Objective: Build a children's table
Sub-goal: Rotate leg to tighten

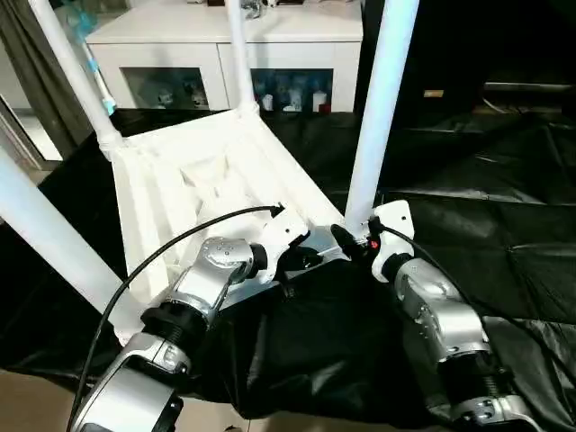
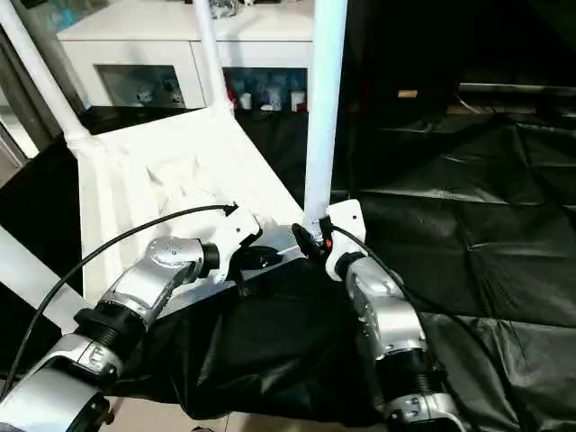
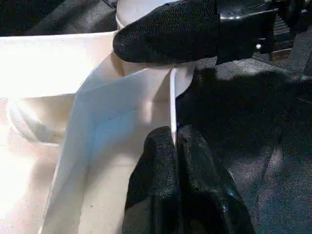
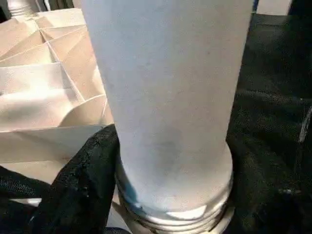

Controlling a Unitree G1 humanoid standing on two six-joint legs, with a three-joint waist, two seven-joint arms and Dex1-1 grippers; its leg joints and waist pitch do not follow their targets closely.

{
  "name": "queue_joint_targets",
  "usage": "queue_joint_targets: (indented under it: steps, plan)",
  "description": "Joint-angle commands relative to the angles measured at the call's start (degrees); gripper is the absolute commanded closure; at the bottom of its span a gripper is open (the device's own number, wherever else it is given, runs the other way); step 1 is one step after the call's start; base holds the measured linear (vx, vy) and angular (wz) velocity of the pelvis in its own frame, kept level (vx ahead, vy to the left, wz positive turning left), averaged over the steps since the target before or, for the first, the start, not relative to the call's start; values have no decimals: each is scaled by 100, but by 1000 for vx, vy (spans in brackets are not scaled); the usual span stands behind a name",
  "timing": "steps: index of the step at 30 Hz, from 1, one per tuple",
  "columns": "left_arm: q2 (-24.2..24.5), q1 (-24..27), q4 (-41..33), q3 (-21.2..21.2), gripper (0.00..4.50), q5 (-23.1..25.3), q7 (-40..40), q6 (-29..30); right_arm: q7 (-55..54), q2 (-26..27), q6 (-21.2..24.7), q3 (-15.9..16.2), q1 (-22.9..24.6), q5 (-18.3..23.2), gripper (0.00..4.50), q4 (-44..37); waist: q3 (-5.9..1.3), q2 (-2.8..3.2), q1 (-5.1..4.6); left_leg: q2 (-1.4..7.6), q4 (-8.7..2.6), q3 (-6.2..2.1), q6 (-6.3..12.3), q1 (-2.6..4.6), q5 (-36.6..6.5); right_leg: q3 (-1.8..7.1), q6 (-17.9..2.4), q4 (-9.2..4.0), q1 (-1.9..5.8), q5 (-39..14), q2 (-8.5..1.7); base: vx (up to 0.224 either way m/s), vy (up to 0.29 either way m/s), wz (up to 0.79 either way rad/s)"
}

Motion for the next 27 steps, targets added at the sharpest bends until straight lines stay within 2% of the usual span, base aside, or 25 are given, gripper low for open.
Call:
queue_joint_targets:
  steps: [1,4,5,6,8,11,12,14,15,17,21,23,25,27]
  plan:
    - [-55,-126,-168,-147,450,-81,-360,-302,569,192,191,500,77,140,92,-6,-377,-29,-13,245,-428,-118,220,59,-1244,224,-1191,-490,281,-1049,-438,0,0,0]
    - [188,-36,-248,-217,450,-135,-769,-458,1105,-127,252,655,177,214,76,-292,-410,-22,-32,249,-399,-117,339,44,-976,216,-1311,-430,306,-436,-435,0,0,0]
    - [346,23,-304,-262,450,-172,-1056,-525,1579,-402,284,771,272,297,76,-537,-410,-22,-32,249,-399,-117,339,44,-976,216,-1311,-430,306,-436,-435,0,0,0]
    - [439,59,-344,-284,450,-205,-1245,-565,1885,-582,291,837,333,350,76,-695,-423,-33,-6,250,-374,-107,476,33,-840,211,-1365,-400,341,-136,-433,0,0,0]
    - [575,126,-466,-264,450,-307,-1624,-536,2464,-932,293,893,441,448,76,-958,-432,-25,16,273,-358,-99,597,34,-723,199,-1425,-378,329,49,-439,0,0,0]
    - [648,165,-562,-240,450,-406,-1882,-485,2782,-1146,285,883,489,512,76,-1078,-423,-25,82,288,-353,-84,631,46,-746,196,-1456,-393,303,-150,-446,0,0,0]
    - [757,187,-639,-252,450,-462,-2111,-431,3168,-1406,276,889,543,598,76,-1210,-406,-53,120,300,-370,-82,588,45,-836,197,-1446,-403,299,-443,-450,0,0,0]
    - [885,207,-697,-272,450,-504,-2346,-381,3510,-1650,267,866,576,652,76,-1308,-393,-75,150,305,-374,-72,564,55,-920,203,-1408,-426,281,-662,-445,0,0,0]
    - [920,213,-708,-277,450,-514,-2405,-376,3585,-1705,266,852,577,664,76,-1326,-394,-61,159,307,-374,-73,547,56,-945,207,-1401,-423,274,-724,-447,0,0,0]
    - [999,233,-742,-285,450,-575,-2538,-324,3732,-1834,296,824,561,743,76,-1351,-392,-76,202,310,-380,-75,499,65,-958,217,-1357,-439,263,-855,-457,0,0,0]
    - [1056,268,-775,-220,450,-563,-2619,-321,3928,-1947,376,804,487,817,111,-1320,-402,-102,225,299,-373,-78,493,47,-839,212,-1324,-419,267,-802,-455,0,0,0]
    - [1059,279,-780,-199,450,-553,-2605,-325,3937,-1928,385,812,460,810,119,-1294,-408,-103,224,291,-364,-76,520,41,-758,208,-1322,-412,264,-724,-449,0,0,0]
    - [1071,294,-801,-192,450,-562,-2595,-317,3941,-1904,393,843,435,826,152,-1275,-413,-103,226,289,-358,-75,543,40,-709,205,-1326,-409,261,-668,-449,0,0,0]
    - [1077,299,-797,-191,450,-564,-2586,-326,3956,-1869,401,858,431,827,165,-1267,-416,-102,231,288,-354,-75,559,38,-679,201,-1327,-407,262,-647,-448,0,0,0]
